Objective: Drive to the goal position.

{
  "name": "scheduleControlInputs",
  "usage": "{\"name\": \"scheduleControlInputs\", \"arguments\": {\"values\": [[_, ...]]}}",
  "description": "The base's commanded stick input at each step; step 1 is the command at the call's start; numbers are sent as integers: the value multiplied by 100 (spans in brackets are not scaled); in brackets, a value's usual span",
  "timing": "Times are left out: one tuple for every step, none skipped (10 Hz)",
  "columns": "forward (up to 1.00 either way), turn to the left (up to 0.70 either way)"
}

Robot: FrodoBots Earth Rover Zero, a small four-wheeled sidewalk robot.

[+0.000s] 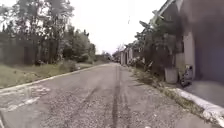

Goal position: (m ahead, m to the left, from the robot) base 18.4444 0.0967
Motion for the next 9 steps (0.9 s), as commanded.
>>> {"name": "scheduleControlInputs", "arguments": {"values": [[70, 0], [70, 0], [70, 0], [70, 0], [70, 0], [70, 0], [70, 0], [70, 0], [70, 0]]}}
